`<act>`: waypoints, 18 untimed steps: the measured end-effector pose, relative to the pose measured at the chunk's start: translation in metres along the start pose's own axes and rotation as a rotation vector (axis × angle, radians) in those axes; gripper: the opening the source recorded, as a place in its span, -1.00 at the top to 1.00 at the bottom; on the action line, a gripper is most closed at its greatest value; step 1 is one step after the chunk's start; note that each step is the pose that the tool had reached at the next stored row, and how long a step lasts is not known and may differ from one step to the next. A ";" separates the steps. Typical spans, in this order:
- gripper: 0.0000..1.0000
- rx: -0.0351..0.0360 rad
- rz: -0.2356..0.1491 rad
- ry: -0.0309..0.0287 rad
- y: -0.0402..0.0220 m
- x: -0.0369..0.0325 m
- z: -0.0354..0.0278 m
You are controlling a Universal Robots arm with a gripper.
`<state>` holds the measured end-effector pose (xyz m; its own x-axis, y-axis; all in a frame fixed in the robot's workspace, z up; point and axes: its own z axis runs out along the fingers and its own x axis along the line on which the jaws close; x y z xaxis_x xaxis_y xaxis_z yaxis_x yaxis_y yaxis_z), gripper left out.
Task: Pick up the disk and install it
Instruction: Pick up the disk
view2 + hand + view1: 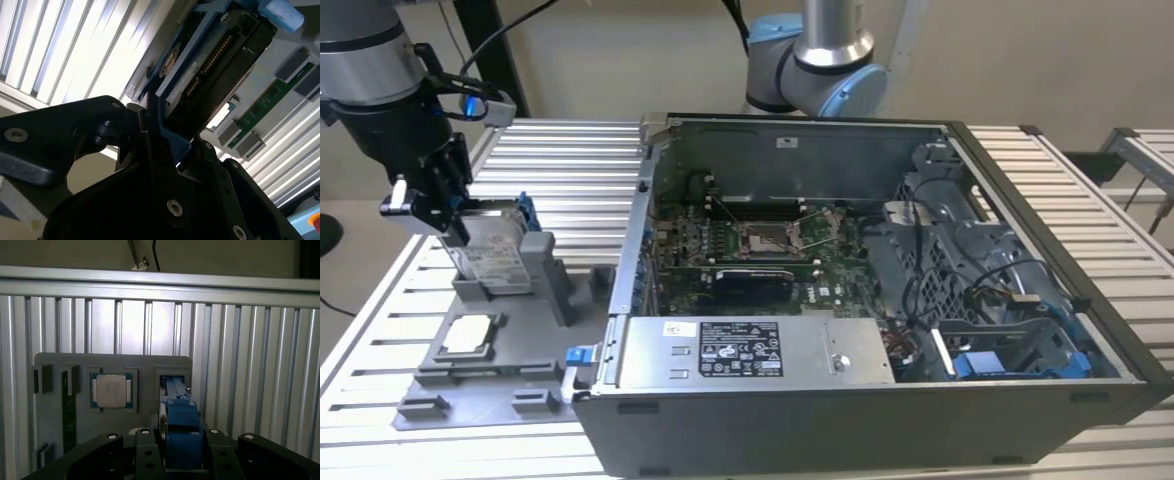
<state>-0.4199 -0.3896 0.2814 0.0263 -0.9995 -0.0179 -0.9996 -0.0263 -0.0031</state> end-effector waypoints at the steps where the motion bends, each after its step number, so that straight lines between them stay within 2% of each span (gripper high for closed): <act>1: 1.00 0.0000 0.000 -0.0001 0.0000 0.0000 0.0000; 5: 1.00 0.0000 0.000 -0.0005 0.0000 0.0000 0.0000; 7: 1.00 0.0000 0.000 -0.0038 0.0001 0.0005 0.0000; 18: 1.00 0.0001 0.000 -0.0038 0.0000 0.0005 0.0000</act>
<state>-0.4199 -0.3900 0.2814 0.0263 -0.9994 -0.0217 -0.9996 -0.0263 -0.0032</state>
